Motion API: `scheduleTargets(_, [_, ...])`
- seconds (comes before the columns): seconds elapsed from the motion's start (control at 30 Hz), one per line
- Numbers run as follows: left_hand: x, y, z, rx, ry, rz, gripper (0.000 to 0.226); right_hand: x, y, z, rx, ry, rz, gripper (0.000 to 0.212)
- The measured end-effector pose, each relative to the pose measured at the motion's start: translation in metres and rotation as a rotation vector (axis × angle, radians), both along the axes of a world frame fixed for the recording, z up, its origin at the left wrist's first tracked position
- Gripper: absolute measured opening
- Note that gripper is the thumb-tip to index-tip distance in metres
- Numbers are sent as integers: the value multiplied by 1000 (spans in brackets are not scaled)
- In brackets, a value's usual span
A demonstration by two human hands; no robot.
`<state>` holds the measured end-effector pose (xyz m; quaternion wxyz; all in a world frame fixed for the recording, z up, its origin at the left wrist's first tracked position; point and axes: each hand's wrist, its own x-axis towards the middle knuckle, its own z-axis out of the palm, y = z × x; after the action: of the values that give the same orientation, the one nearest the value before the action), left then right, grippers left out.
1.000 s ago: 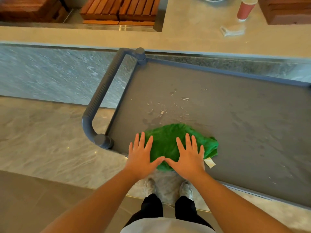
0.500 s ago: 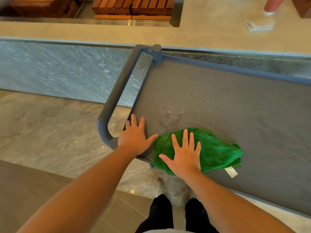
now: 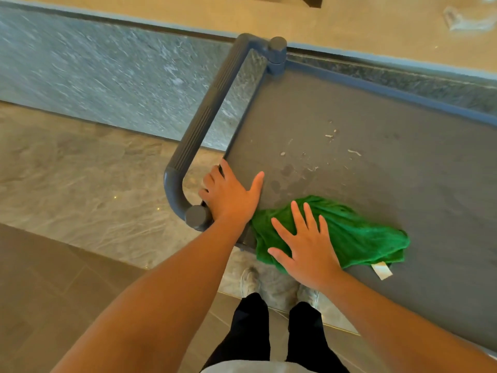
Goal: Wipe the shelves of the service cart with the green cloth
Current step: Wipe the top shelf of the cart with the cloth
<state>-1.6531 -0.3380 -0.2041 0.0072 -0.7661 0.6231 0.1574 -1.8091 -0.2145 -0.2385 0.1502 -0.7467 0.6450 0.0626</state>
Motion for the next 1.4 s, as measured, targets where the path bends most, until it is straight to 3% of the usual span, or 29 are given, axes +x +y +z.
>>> scheduleTargets(0.17, [3,9,-7,-58,47,13,111,27,-32,-1,13,-58,133,70])
scheduleTargets(0.33, [5,3,-7,-35,196,48,99,14,-116,7,100,-49,276,98])
scheduleTargets(0.43, [8,2,-5,-1,256,72,108,0,-175,8,21,-61,100,108])
scheduleTargets(0.57, [11,-3,-4,17,316,99,114,2,-213,-2,-34,-38,-105,98])
scheduleTargets(0.7, [15,-8,-1,45,382,108,110,26,-180,1,-28,-23,-8,97])
scheduleTargets(0.8, [15,-8,2,65,446,133,107,48,-122,13,45,-117,184,97])
scheduleTargets(0.9, [16,-9,3,70,466,139,96,63,-64,18,153,-259,340,78])
scheduleTargets(1.0, [16,0,4,63,424,99,99,59,-51,13,192,-314,344,59])
scheduleTargets(1.1, [12,11,3,69,334,45,114,48,-63,12,133,-291,368,57])
scheduleTargets(1.27, [5,19,-10,43,153,-22,117,14,-135,8,69,-71,270,83])
scheduleTargets(1.4, [4,22,-18,24,35,-77,121,-6,-205,0,-37,-51,49,96])
